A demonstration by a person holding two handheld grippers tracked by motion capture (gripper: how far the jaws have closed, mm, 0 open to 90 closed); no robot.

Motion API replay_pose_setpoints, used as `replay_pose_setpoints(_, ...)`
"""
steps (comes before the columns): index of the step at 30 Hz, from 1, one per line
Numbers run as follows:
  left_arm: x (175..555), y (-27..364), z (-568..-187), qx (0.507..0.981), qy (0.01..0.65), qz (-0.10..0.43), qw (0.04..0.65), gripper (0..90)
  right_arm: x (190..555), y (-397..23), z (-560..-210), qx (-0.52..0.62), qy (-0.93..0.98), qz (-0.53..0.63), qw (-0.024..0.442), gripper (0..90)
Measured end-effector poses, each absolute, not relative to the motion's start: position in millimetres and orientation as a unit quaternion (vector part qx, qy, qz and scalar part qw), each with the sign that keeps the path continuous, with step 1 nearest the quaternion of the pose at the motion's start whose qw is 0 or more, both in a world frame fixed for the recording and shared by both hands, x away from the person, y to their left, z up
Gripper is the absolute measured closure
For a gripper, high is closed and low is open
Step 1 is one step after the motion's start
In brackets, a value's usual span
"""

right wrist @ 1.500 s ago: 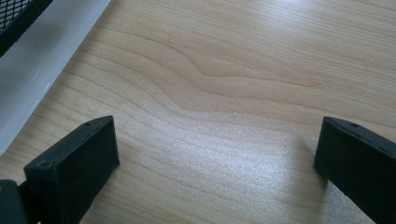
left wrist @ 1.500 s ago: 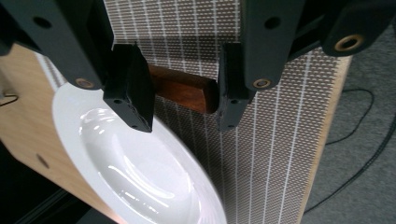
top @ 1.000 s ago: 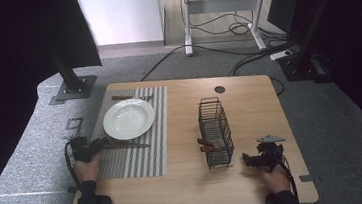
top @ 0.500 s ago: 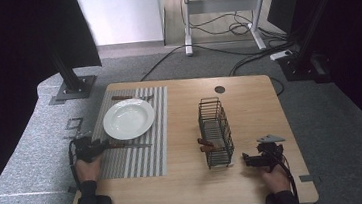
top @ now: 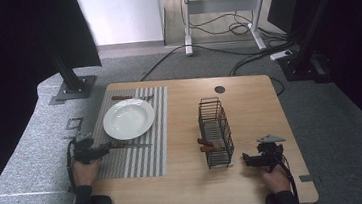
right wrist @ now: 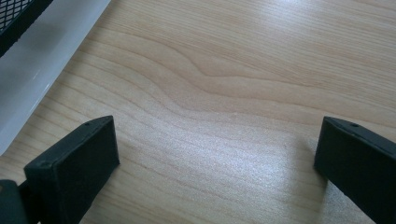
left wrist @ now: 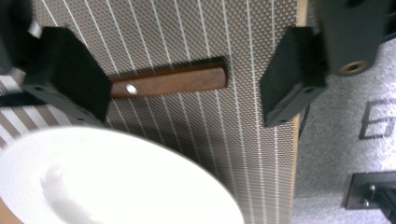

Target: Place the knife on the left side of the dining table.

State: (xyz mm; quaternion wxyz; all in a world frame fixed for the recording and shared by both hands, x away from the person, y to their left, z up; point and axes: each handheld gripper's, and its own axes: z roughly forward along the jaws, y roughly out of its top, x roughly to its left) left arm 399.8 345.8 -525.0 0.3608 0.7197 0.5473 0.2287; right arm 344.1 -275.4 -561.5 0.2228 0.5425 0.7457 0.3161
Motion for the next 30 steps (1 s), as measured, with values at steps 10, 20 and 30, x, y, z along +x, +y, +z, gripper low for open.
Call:
replay_pose_setpoints(10, 383, 336, -533, 0.754, 0.52, 0.209, 0.344, 0.0, 344, -275, -561, 0.543, 0.746, 0.316, 0.223, 0.0)
replay_pose_setpoints(20, 383, 328, -548, 0.788, 0.51, 0.187, 0.291, 0.0, 344, -275, -561, 0.543, 0.746, 0.316, 0.223, 0.0)
replay_pose_setpoints(30, 382, 327, -549, 0.781, 0.517, 0.191, 0.294, 0.0, 344, -276, -561, 0.542, 0.746, 0.316, 0.222, 0.0)
